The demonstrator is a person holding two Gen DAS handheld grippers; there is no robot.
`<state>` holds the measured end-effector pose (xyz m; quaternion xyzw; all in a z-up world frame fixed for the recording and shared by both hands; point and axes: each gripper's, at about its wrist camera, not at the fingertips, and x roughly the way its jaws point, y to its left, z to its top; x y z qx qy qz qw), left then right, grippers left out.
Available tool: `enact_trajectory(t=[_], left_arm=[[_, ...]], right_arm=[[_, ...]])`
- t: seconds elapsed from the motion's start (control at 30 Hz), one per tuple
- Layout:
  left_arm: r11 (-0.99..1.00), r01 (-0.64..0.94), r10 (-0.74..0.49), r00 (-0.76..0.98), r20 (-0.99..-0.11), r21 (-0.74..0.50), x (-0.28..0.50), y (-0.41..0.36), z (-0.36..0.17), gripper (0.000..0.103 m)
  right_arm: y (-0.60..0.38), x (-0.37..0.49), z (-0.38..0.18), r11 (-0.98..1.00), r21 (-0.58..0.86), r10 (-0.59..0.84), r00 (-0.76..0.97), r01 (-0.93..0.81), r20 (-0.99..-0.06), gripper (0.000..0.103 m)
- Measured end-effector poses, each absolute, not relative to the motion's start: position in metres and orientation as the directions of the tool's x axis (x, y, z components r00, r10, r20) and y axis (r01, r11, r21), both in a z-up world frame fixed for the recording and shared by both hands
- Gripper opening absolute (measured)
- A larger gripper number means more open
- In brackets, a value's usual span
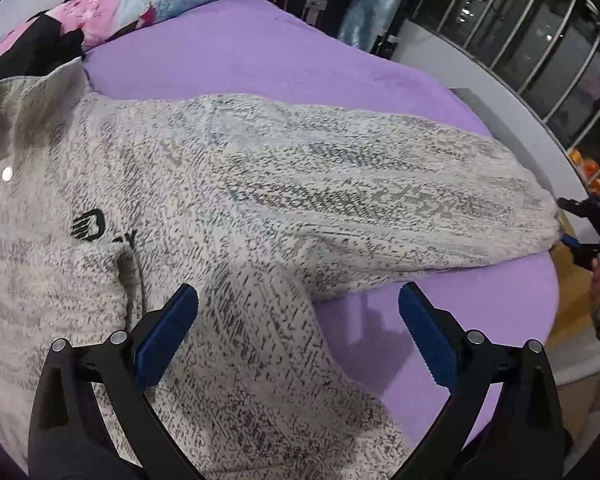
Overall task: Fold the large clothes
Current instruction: 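Move the right gripper to the other sleeve's cuff, then grasp the other sleeve cuff with the right gripper and lift it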
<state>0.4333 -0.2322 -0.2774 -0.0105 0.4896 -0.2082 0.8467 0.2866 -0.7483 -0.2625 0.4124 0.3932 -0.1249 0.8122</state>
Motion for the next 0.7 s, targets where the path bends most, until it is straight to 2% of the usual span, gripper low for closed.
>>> enact_trajectory(t=[0.07, 0.3, 0.33, 0.37, 0.4, 0.7], left_arm=[[0.912, 0.338, -0.368, 0.426, -0.827, -0.232, 0.436, -0.231, -0.279, 0.097], [0.887, 0.329, -0.437, 0.375, -0.818, -0.324, 0.448, -0.228, -0.288, 0.097], [0.879, 0.335, -0.454, 0.368, -0.812, -0.34, 0.45, -0.228, -0.29, 0.097], [0.873, 0.339, -0.465, 0.361, -0.808, -0.351, 0.453, -0.228, -0.293, 0.097], [0.862, 0.345, -0.484, 0.351, -0.801, -0.371, 0.455, -0.228, -0.295, 0.097], [0.821, 0.367, -0.547, 0.287, -0.786, -0.438, 0.464, -0.231, -0.32, 0.097]], right_arm=[[-0.745, 0.291, -0.267, 0.64, 0.565, 0.125, 0.655, 0.521, -0.745, 0.069], [-0.735, 0.293, -0.254, 0.726, 0.465, 0.059, 0.628, 0.507, -0.776, 0.044], [-0.735, 0.292, -0.252, 0.724, 0.472, 0.061, 0.635, 0.502, -0.77, 0.039], [-0.735, 0.29, -0.249, 0.724, 0.475, 0.056, 0.643, 0.501, -0.764, 0.022], [-0.736, 0.289, -0.246, 0.724, 0.468, 0.043, 0.643, 0.507, -0.765, 0.019], [-0.726, 0.291, -0.227, 0.747, 0.477, 0.053, 0.673, 0.464, -0.738, 0.014]])
